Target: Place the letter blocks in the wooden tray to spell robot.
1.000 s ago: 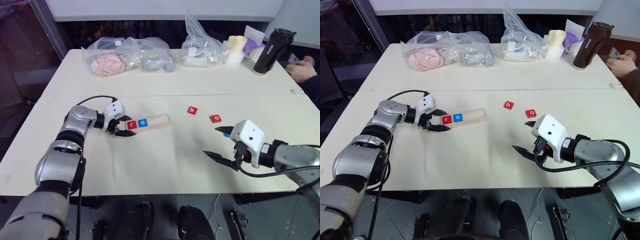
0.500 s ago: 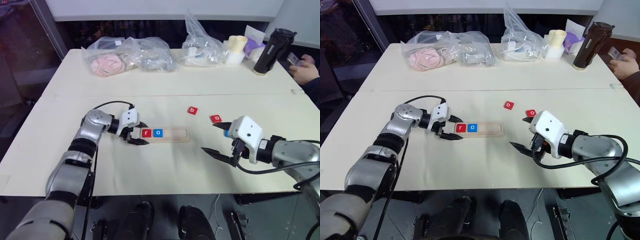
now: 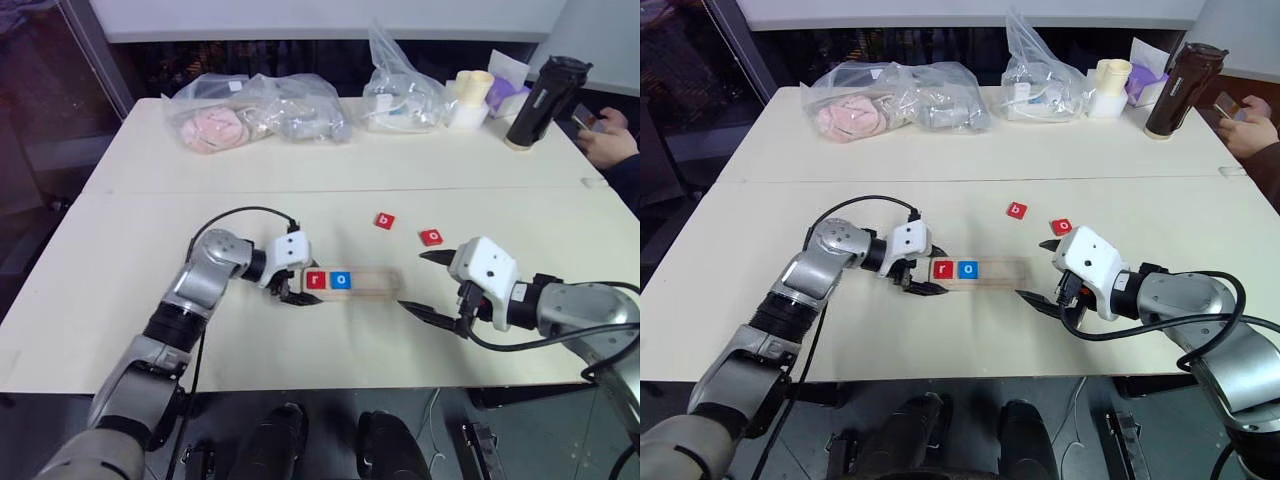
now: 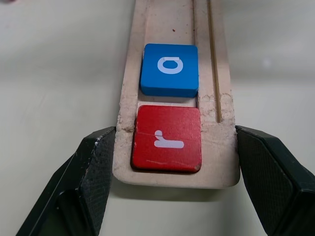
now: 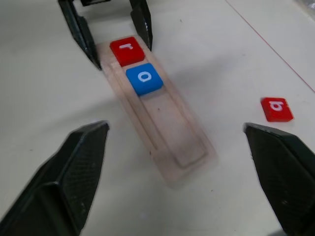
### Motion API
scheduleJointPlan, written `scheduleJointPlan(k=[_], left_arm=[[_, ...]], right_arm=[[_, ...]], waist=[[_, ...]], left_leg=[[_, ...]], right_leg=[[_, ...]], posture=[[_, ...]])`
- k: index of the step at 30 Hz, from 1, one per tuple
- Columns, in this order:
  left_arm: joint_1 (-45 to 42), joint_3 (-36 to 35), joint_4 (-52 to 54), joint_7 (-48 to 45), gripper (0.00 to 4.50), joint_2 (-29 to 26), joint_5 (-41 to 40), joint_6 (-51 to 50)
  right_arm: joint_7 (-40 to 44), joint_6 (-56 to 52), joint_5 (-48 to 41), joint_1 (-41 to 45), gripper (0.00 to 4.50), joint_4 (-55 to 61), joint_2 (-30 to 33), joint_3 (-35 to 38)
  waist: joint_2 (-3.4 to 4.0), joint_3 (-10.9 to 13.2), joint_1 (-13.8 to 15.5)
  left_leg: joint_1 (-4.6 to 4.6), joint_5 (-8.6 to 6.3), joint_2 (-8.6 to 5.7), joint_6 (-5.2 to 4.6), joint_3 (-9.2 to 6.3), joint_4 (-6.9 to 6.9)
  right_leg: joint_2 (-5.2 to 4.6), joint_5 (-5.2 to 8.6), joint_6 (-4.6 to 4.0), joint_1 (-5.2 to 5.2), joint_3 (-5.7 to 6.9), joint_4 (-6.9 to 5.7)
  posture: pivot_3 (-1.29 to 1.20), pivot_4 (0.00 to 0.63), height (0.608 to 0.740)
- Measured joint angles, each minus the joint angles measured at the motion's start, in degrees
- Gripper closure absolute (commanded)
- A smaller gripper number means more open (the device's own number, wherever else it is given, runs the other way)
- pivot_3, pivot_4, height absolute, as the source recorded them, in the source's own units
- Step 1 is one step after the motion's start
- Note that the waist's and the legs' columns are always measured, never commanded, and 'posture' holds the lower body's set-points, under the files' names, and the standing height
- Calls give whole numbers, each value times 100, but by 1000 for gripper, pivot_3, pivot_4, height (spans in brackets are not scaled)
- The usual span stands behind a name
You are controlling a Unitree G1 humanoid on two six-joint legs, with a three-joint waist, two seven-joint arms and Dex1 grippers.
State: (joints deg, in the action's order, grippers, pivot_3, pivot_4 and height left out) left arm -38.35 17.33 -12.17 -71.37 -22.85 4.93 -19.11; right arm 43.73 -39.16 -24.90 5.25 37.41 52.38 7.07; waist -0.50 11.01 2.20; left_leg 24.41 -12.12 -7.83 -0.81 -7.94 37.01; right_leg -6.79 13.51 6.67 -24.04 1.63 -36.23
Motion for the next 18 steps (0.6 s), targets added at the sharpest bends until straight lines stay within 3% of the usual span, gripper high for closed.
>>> scheduleJointPlan(k=[8,18], left_arm=[[184,232,778,302,1320,46,-118,-808],[380,502,1079,343,1320,-181,-291,-944]], right_arm=[[4,0,4,0,0,0,0,-26],[40,1,24,57,0,-53,0,-27]], waist=[[0,0,-4],[1,0,6]], left_leg=[[0,0,7,1,0,-2],[0,-1,8,1,0,-2]], right_leg=[[0,0,-2,-2,0,0],[-1,-1,-4,-1,-2,2]], posture=[[0,150,740],[0,150,740]])
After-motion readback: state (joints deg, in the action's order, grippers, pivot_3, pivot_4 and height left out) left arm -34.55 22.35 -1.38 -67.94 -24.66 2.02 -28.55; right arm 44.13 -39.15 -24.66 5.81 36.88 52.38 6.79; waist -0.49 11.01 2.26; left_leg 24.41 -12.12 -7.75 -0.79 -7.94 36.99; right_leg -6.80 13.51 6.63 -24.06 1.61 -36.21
